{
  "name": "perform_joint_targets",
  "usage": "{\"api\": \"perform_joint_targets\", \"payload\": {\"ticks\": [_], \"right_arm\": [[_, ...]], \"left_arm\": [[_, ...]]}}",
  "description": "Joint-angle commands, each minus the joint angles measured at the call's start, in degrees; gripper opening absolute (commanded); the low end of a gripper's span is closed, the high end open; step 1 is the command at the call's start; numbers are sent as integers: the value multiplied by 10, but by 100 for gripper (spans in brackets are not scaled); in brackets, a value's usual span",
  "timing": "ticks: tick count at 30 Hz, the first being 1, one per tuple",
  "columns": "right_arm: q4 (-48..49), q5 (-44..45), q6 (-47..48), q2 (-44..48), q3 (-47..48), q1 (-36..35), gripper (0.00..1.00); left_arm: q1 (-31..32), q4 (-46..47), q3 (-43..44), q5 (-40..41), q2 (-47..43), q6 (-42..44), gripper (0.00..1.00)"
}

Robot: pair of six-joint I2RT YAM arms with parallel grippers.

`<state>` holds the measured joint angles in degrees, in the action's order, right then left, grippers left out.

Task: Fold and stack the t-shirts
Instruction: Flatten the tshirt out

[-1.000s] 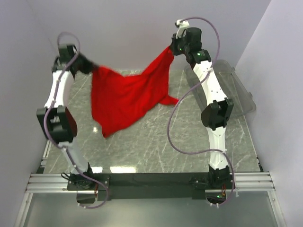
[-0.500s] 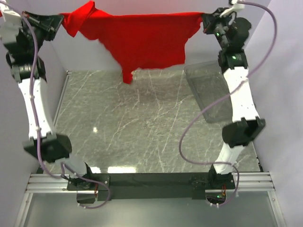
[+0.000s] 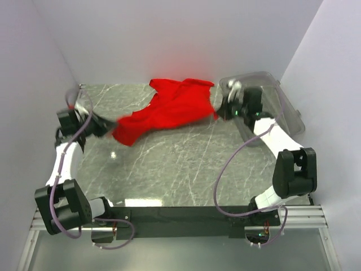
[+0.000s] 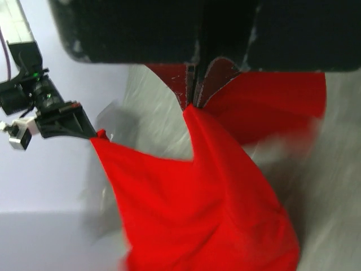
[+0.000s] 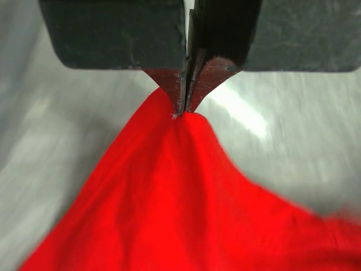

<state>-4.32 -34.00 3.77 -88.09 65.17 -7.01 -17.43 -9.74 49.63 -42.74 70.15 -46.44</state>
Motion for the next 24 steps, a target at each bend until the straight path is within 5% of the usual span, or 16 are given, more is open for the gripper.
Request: {"api": "perform_joint_targets", "payload": {"ticks": [1,6,13,19,24], "right_arm": [[-27,-8,87,72,-78,-5,0],[-89,0,151,86,-148,-6,0],[-146,7,218,107,-165,-9,0],[-206,-20,265,193,-161,-10,0],[-285,1,313,227,-201,-9,0]], "left_arm": [[-2,-71,-67,-28,-72,98,1],[-1,-164,-131,-13,-91,128,1],[2,-311,-69,50,-106,144,1],[4,-267,-49,77,-192,16,1],[2,-361,-35,87,-255,-39,0]]}}
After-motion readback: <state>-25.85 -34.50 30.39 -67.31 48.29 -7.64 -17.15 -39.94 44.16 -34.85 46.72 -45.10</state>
